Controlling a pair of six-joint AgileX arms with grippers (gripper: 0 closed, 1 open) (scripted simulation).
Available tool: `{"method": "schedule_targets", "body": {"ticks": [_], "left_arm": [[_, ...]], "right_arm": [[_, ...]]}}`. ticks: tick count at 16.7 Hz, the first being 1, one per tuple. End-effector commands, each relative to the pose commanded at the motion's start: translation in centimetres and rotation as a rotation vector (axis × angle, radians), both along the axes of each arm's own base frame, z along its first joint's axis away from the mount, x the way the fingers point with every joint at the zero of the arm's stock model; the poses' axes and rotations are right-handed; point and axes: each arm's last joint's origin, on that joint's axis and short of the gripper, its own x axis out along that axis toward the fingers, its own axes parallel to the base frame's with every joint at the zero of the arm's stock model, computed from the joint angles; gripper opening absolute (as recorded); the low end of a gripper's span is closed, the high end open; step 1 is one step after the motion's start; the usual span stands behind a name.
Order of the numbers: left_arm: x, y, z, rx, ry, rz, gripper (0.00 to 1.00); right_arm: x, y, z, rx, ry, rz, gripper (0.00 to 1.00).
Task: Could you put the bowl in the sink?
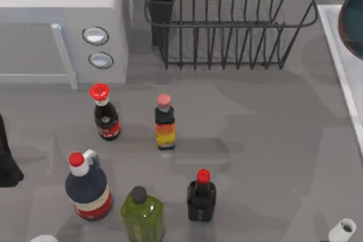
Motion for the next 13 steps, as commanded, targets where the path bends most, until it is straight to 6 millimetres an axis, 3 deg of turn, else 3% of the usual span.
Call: {"method": "schedule_targets", "body": {"ticks": [6,13], "left_arm": [[0.0,0.0,0.0,0.000,0.000,0.000,1.00],[0.0,0.0,0.0,0.000,0.000,0.000,1.00]], "right_arm": [[-3.3,-5.6,-1.1,-0.145,-0.462,-0.048,0.00],[-7.6,-7.6,-1.0,-0.305,-0.709,-0.074,0.00]]}}
